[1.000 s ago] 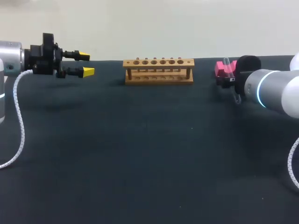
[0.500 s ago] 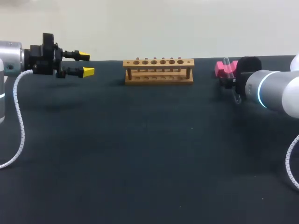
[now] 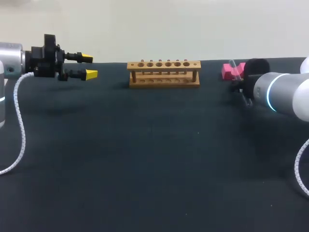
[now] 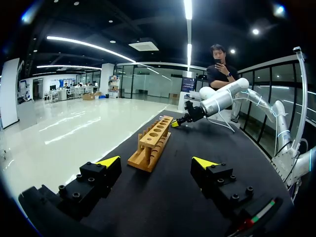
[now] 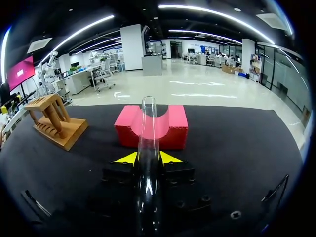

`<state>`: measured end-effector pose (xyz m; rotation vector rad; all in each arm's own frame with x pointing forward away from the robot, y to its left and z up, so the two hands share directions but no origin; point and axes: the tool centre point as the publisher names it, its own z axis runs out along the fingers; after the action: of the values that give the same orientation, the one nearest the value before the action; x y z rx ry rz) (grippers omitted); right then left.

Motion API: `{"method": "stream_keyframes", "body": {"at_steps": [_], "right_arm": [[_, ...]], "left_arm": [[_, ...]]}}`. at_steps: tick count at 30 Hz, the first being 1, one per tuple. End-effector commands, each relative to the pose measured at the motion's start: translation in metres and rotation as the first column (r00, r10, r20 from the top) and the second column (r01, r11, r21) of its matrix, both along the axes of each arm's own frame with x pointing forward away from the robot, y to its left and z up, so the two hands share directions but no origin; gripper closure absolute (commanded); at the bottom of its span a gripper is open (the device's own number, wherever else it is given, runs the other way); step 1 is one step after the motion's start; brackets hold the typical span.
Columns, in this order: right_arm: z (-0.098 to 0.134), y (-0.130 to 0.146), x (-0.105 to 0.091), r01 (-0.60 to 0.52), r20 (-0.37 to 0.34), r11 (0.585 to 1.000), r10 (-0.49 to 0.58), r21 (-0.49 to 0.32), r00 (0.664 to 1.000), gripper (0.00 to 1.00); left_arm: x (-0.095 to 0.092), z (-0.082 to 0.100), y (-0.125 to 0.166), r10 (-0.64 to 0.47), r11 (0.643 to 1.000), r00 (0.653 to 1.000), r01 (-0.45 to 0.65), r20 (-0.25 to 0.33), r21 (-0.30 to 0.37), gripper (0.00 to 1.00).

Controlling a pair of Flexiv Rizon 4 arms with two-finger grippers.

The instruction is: Grasp the test tube, adjust it, and insert it.

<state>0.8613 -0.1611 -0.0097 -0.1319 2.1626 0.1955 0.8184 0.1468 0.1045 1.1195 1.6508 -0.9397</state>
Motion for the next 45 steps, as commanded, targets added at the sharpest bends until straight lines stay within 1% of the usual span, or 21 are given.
{"method": "stream_keyframes", "body": {"at_steps": [1, 7, 13, 24, 31, 32, 36, 37, 38, 40, 41, 42, 44, 45], "right_arm": [[-0.004, -0.001, -0.001, -0.130, 0.754, 0.974, -0.056, 0.185, 0.654, 1.00], [0.002, 0.000, -0.003, -0.110, 0.754, 0.976, -0.070, 0.187, 0.653, 1.00], [0.014, -0.004, -0.009, -0.077, 0.759, 0.981, -0.089, 0.180, 0.645, 1.00], [0.056, -0.008, -0.029, 0.001, 0.777, 0.991, -0.106, 0.135, 0.620, 1.00], [0.080, -0.001, -0.041, 0.081, 0.763, 0.992, -0.122, 0.092, 0.635, 1.00], [0.083, 0.000, -0.042, 0.090, 0.763, 0.992, -0.128, 0.091, 0.634, 1.00], [0.091, 0.009, -0.047, 0.125, 0.743, 0.987, -0.158, 0.100, 0.650, 1.00], [0.093, 0.012, -0.048, 0.128, 0.743, 0.986, -0.163, 0.105, 0.649, 1.00], [0.096, 0.015, -0.049, 0.129, 0.735, 0.985, -0.168, 0.110, 0.657, 1.00], [0.099, 0.019, -0.051, 0.131, 0.730, 0.985, -0.171, 0.113, 0.662, 1.00], [0.101, 0.022, -0.052, 0.129, 0.715, 0.985, -0.172, 0.115, 0.677, 1.00], [0.102, 0.024, -0.053, 0.132, 0.716, 0.984, -0.175, 0.116, 0.675, 1.00], [0.106, 0.028, -0.055, 0.130, 0.700, 0.984, -0.179, 0.124, 0.691, 1.00], [0.108, 0.031, -0.056, 0.130, 0.701, 0.983, -0.181, 0.126, 0.690, 1.00]], "left_arm": [[-0.002, -0.001, 0.000, 0.004, 1.000, 1.000, -0.004, 0.005, -0.001, 0.00], [-0.002, -0.001, 0.000, 0.004, 1.000, 1.000, -0.004, 0.005, -0.001, 0.00], [-0.002, -0.001, 0.000, 0.004, 1.000, 1.000, -0.004, 0.005, -0.001, 0.00], [-0.002, -0.001, 0.000, 0.004, 1.000, 1.000, -0.004, 0.005, -0.001, 0.00], [-0.002, -0.001, 0.000, 0.004, 1.000, 1.000, -0.004, 0.005, -0.001, 0.00], [-0.002, -0.001, 0.000, 0.004, 1.000, 1.000, -0.004, 0.005, -0.001, 0.00], [-0.002, -0.001, 0.000, 0.004, 1.000, 1.000, -0.004, 0.005, -0.001, 0.00], [-0.002, -0.001, 0.000, 0.004, 1.000, 1.000, -0.004, 0.005, -0.001, 0.00], [-0.002, -0.001, 0.000, 0.004, 1.000, 1.000, -0.004, 0.005, -0.001, 0.00], [-0.002, -0.001, 0.000, 0.004, 1.000, 1.000, -0.004, 0.005, -0.001, 0.00], [-0.002, -0.001, 0.000, 0.004, 1.000, 1.000, -0.004, 0.005, -0.001, 0.00], [-0.002, -0.001, 0.000, 0.004, 1.000, 1.000, -0.004, 0.005, -0.001, 0.00], [-0.002, -0.001, 0.000, 0.004, 1.000, 1.000, -0.004, 0.005, -0.001, 0.00], [-0.002, -0.001, 0.000, 0.004, 1.000, 1.000, -0.004, 0.005, -0.001, 0.00]]}}
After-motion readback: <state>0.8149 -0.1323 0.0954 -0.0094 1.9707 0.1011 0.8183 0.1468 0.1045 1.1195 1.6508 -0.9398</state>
